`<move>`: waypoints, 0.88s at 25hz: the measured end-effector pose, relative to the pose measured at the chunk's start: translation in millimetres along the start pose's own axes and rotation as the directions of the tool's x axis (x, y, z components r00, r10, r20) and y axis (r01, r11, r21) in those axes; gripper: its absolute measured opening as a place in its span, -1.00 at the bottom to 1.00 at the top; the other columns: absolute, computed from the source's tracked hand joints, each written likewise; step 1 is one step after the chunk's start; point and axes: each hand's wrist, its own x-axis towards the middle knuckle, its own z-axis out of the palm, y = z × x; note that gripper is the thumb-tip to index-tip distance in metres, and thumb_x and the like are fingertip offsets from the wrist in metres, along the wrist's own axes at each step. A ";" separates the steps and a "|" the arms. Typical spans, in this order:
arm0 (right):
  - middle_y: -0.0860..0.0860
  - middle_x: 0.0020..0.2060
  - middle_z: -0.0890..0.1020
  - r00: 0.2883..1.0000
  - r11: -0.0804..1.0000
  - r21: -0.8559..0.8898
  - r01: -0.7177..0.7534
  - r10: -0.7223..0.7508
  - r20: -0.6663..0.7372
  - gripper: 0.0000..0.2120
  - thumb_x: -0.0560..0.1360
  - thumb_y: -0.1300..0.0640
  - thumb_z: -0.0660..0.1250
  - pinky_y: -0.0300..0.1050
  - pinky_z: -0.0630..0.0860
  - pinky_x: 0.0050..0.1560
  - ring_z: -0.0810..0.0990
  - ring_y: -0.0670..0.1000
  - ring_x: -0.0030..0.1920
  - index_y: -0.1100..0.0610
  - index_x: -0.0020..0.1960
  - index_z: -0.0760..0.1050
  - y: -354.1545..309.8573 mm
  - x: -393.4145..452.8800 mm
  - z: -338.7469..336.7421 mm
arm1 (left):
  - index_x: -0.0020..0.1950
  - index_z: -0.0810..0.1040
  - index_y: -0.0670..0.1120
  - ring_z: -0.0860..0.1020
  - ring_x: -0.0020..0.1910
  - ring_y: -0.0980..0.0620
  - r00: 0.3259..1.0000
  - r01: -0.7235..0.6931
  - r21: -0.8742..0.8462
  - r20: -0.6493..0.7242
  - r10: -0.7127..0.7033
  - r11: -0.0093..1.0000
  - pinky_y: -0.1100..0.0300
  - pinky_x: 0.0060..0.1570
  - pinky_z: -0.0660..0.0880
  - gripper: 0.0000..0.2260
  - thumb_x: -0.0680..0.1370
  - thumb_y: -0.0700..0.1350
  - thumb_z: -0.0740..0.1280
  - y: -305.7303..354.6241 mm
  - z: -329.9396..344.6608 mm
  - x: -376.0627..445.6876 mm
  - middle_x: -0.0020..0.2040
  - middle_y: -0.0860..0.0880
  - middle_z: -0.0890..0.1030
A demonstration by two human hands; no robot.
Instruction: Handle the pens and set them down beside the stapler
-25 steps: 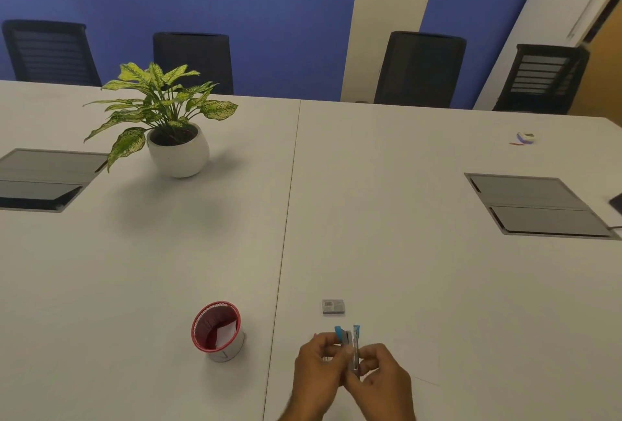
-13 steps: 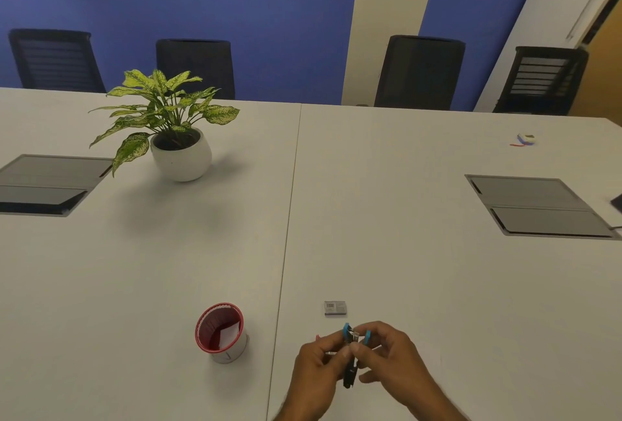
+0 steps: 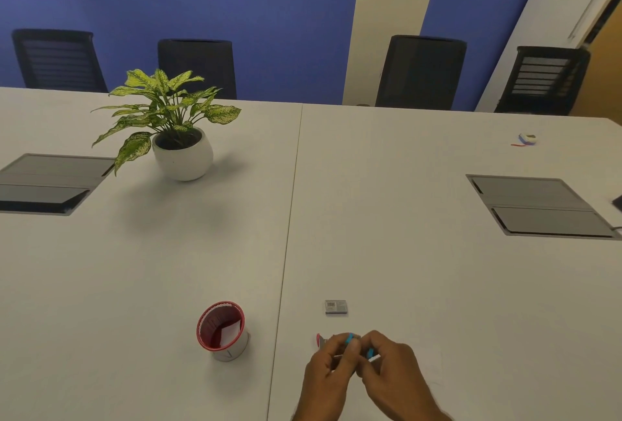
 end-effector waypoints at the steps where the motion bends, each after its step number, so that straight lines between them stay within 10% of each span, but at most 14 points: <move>1: -0.18 -0.30 0.64 1.000 0.999 -0.029 0.030 -0.030 0.009 -0.86 0.50 0.02 0.34 -0.31 0.55 -0.20 0.63 -0.05 -0.34 -0.17 -0.17 0.41 1.6 0.2 2.8 | 0.10 0.65 0.06 0.66 0.03 0.15 1.000 0.014 -0.006 0.010 -0.014 1.000 0.36 0.01 0.55 -0.62 0.47 0.23 0.21 0.0 2.0 0.2 -0.01 0.07 0.72; 11: -0.11 -0.33 0.58 0.993 0.990 -0.078 0.121 -0.121 0.003 -0.96 0.47 0.02 0.14 -0.25 0.44 -0.25 0.55 0.02 -0.28 -0.05 -0.09 0.32 11.5 -2.8 22.1 | -0.19 0.50 0.03 0.58 -0.26 0.18 0.995 0.001 0.144 -0.095 0.013 0.990 0.48 -0.22 0.45 -0.60 0.46 0.27 0.02 4.4 10.3 2.7 -0.29 0.06 0.57; 22: -0.57 -0.20 0.49 0.988 0.990 -0.032 0.141 -0.143 -0.054 -0.56 0.47 0.02 0.16 -0.46 0.40 -0.26 0.55 -0.28 -0.16 -0.60 -0.09 0.21 1.5 -10.5 22.6 | -0.20 0.48 0.03 0.58 -0.25 0.17 0.987 -0.073 0.179 -0.129 0.097 0.981 0.48 -0.18 0.45 -0.63 0.49 0.25 0.04 0.7 11.3 3.8 -0.32 0.08 0.55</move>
